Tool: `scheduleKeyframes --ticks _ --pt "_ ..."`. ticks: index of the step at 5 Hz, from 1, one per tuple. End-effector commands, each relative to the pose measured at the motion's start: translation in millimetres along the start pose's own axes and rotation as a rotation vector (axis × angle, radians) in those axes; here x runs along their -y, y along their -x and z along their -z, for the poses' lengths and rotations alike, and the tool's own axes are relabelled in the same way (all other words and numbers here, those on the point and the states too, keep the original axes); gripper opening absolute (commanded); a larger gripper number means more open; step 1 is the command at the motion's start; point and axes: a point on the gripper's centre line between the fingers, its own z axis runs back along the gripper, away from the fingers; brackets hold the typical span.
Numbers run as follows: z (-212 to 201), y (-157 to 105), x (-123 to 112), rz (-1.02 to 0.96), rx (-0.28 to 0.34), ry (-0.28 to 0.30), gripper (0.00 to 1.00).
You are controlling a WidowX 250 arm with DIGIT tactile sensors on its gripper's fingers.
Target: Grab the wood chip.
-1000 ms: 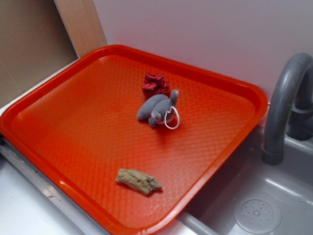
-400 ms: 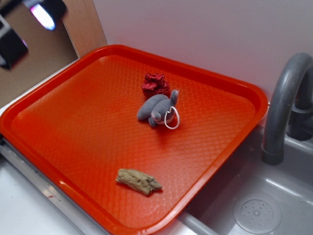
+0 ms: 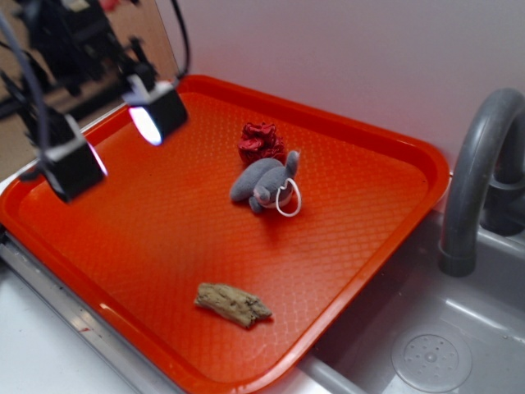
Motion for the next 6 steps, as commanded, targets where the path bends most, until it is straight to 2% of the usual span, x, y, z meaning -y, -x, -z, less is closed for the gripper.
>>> scheduleKeyframes --ticks 1,2,3,6 --pt "32 -15 29 0.113 -0.054 0.013 1.0" --pt "50 -20 32 0.135 -0.087 0.016 1.0" --pt "70 -24 31 0.136 -0.14 -0.007 1.0" --pt "106 -30 21 0.041 -0.229 -0.059 1.0"
